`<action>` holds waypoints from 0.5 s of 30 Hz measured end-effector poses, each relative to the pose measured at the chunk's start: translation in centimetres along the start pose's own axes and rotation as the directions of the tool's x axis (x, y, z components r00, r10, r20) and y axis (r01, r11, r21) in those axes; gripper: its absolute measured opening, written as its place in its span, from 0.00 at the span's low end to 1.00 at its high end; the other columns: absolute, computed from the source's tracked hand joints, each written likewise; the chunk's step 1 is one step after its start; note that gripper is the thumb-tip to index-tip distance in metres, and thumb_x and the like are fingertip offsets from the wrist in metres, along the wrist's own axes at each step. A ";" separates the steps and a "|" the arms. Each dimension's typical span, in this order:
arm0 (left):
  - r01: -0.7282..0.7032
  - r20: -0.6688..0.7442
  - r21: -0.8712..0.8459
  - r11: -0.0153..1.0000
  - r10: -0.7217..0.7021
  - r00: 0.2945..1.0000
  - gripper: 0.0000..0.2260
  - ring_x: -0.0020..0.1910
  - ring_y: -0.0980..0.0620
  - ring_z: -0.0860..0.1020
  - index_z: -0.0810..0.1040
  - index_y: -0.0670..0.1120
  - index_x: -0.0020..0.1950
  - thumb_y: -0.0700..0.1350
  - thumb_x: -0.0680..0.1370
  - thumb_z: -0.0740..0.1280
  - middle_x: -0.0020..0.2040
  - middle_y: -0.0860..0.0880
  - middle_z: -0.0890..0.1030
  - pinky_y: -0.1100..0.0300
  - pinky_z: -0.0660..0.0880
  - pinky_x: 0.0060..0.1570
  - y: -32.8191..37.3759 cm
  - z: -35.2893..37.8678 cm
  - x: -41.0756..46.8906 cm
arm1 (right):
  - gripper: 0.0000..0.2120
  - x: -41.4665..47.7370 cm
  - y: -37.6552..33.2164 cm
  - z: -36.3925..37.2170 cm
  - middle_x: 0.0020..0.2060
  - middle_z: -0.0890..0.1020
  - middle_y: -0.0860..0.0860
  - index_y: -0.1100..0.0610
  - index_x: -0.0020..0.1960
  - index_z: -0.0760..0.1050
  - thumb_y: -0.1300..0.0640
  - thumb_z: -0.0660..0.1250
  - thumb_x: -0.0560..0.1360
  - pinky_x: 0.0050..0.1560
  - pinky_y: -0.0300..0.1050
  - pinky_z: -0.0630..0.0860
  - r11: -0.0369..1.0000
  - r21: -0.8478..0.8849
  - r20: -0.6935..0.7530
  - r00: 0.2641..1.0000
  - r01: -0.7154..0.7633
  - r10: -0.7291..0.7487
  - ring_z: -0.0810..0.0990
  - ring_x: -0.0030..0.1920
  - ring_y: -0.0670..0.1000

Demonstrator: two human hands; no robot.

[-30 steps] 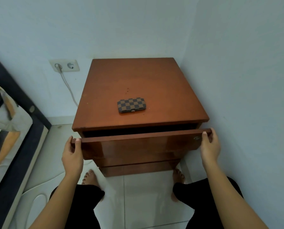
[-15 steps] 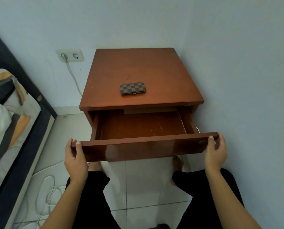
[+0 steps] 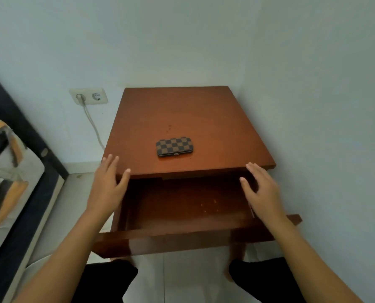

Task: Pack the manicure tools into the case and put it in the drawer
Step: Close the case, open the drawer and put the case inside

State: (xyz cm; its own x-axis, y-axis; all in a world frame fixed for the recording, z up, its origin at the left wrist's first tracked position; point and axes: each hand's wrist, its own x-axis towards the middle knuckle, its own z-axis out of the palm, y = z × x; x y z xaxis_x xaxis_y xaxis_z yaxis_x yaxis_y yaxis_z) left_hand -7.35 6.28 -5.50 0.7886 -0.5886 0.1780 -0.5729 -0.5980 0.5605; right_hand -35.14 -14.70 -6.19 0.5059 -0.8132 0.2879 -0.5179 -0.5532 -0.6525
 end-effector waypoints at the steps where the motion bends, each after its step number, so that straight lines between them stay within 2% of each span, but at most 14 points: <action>1: -0.039 0.050 0.043 0.998 0.037 0.998 0.27 0.76 0.49 0.51 0.58 0.45 0.76 0.54 0.80 0.56 0.77 0.46 0.56 0.49 0.48 0.74 0.2 0.7 1.3 | 0.21 1.3 -1.1 0.9 0.68 0.71 0.53 0.58 0.68 0.69 0.56 0.64 0.76 0.71 0.46 0.62 0.999 -0.007 0.070 0.996 0.050 -0.050 0.65 0.71 0.51; 4: -0.111 0.150 0.136 0.984 0.090 0.985 0.28 0.77 0.50 0.45 0.52 0.47 0.77 0.57 0.80 0.53 0.78 0.47 0.50 0.53 0.41 0.73 0.6 2.6 4.6 | 0.24 5.4 -4.3 3.9 0.73 0.65 0.50 0.54 0.71 0.63 0.52 0.62 0.77 0.72 0.45 0.57 0.978 -0.044 0.234 0.954 0.205 -0.190 0.58 0.74 0.48; 6: -0.102 0.203 0.205 0.973 0.059 0.977 0.29 0.77 0.50 0.43 0.49 0.49 0.77 0.60 0.79 0.49 0.78 0.47 0.47 0.51 0.40 0.73 0.5 3.6 6.3 | 0.26 8.2 -6.3 5.9 0.74 0.61 0.49 0.52 0.73 0.60 0.50 0.61 0.77 0.72 0.44 0.54 0.957 -0.065 0.307 0.918 0.284 -0.251 0.54 0.75 0.47; 8: -0.114 0.252 0.319 0.941 0.031 0.967 0.29 0.77 0.50 0.42 0.45 0.51 0.77 0.62 0.79 0.45 0.78 0.48 0.45 0.49 0.38 0.73 0.4 4.4 7.0 | 0.27 10.1 -8.1 7.5 0.75 0.58 0.49 0.50 0.74 0.57 0.48 0.61 0.77 0.74 0.48 0.52 0.936 -0.076 0.384 0.877 0.342 -0.289 0.51 0.76 0.49; 11: -0.130 0.211 0.408 0.904 0.045 0.976 0.29 0.77 0.50 0.43 0.44 0.53 0.77 0.63 0.78 0.42 0.78 0.49 0.45 0.49 0.39 0.73 0.0 5.4 7.3 | 0.30 12.4 -9.5 10.3 0.76 0.53 0.48 0.47 0.75 0.52 0.44 0.60 0.77 0.75 0.54 0.50 0.927 -0.052 0.562 0.779 0.371 -0.280 0.47 0.76 0.52; 13: -0.139 0.195 0.413 0.900 0.062 0.979 0.29 0.77 0.51 0.44 0.45 0.53 0.77 0.62 0.78 0.42 0.78 0.49 0.46 0.49 0.40 0.73 -0.2 5.6 7.3 | 0.32 13.1 -9.7 12.1 0.76 0.54 0.50 0.46 0.75 0.50 0.41 0.59 0.76 0.76 0.54 0.50 0.880 -0.104 0.627 0.717 0.464 -0.305 0.49 0.76 0.53; 15: -0.145 0.197 0.411 0.900 0.067 0.978 0.28 0.77 0.51 0.44 0.46 0.53 0.77 0.62 0.79 0.43 0.79 0.49 0.47 0.49 0.40 0.73 -0.3 5.5 7.3 | 0.32 13.4 -9.5 13.3 0.74 0.60 0.52 0.47 0.75 0.51 0.40 0.58 0.76 0.75 0.51 0.49 0.818 -0.150 0.623 0.695 0.556 -0.358 0.55 0.75 0.53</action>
State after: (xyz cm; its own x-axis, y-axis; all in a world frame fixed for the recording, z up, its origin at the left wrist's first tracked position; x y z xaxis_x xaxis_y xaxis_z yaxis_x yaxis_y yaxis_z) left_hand -2.67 -0.83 -8.84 0.6884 -0.7234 0.0522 -0.7218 -0.6764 0.1466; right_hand -14.28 -17.90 -5.41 0.9671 -0.2545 -0.0026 -0.2458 -0.9314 -0.2685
